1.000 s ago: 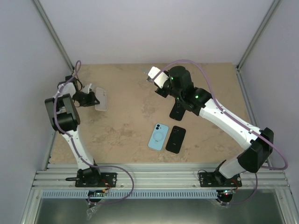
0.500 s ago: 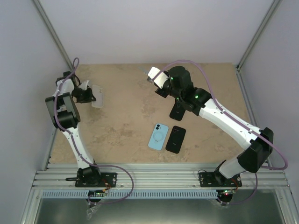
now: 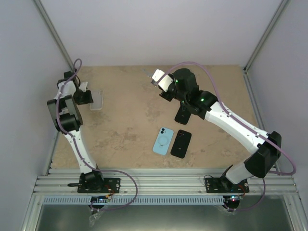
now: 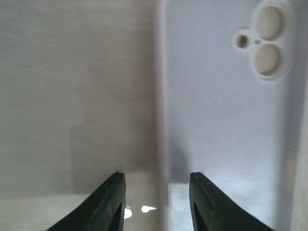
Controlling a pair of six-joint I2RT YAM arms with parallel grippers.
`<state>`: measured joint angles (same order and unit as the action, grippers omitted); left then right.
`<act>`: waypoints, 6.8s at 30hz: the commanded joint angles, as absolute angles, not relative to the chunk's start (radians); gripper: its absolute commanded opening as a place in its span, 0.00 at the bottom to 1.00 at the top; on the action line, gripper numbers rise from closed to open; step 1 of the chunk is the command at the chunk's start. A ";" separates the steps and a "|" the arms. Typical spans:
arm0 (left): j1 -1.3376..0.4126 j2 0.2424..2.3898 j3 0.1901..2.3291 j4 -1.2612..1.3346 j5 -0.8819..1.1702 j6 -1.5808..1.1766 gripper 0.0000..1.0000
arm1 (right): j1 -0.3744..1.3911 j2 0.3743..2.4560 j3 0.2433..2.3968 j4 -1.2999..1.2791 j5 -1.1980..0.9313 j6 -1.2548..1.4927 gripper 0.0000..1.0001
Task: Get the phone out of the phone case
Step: Place the phone case at the center of the board, then place the phone at the center of the board.
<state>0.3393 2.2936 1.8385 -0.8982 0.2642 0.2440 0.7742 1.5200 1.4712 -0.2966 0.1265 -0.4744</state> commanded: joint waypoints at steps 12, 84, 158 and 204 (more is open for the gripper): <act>0.354 2.036 1.775 -0.747 0.472 0.098 0.75 | 0.775 1.546 1.535 -0.225 0.146 -0.498 0.00; -0.174 1.331 1.152 0.181 0.820 -1.099 0.23 | 1.106 1.829 1.203 1.251 0.652 -1.658 0.00; 0.271 2.318 1.953 -1.160 0.947 0.304 0.00 | 0.976 1.601 1.313 -0.033 0.451 -0.722 0.98; 0.284 2.421 2.116 -1.064 0.755 0.125 0.38 | 0.962 1.599 1.314 -0.011 0.457 -0.704 0.98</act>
